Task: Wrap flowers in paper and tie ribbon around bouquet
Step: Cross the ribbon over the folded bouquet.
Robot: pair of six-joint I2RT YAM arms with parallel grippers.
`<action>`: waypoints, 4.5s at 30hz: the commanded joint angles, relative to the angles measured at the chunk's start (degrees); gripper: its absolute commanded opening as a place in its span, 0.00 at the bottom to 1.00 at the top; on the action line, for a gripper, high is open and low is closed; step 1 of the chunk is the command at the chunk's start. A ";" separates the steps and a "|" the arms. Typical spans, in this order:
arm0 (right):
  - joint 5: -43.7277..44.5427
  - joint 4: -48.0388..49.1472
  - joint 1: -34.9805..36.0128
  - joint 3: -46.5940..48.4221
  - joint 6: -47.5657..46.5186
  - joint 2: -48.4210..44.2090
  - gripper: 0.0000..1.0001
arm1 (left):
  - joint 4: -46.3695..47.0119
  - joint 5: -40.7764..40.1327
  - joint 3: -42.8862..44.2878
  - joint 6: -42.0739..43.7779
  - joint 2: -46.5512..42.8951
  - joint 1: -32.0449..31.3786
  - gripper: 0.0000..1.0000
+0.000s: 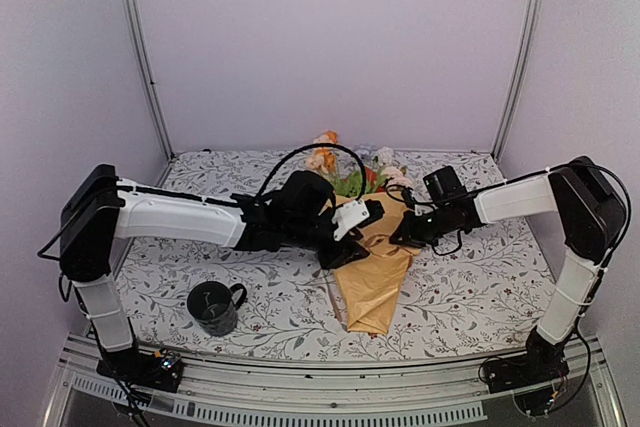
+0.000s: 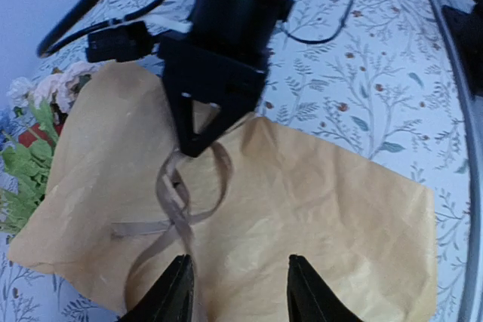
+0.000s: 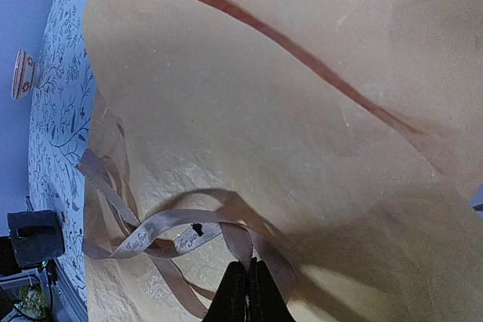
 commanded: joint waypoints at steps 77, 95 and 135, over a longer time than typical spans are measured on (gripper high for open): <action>6.36 12.30 8.17 -11.50 -17.30 -1.35 0.27 | 2.36 1.80 17.10 -5.17 25.95 7.67 0.30; 3.37 20.26 10.76 -17.01 -24.00 -9.49 0.27 | 3.81 6.30 16.62 -7.65 27.22 10.55 0.14; 9.76 19.09 11.42 -11.82 -31.87 0.90 0.27 | 5.04 9.18 15.16 -8.05 26.59 10.83 0.14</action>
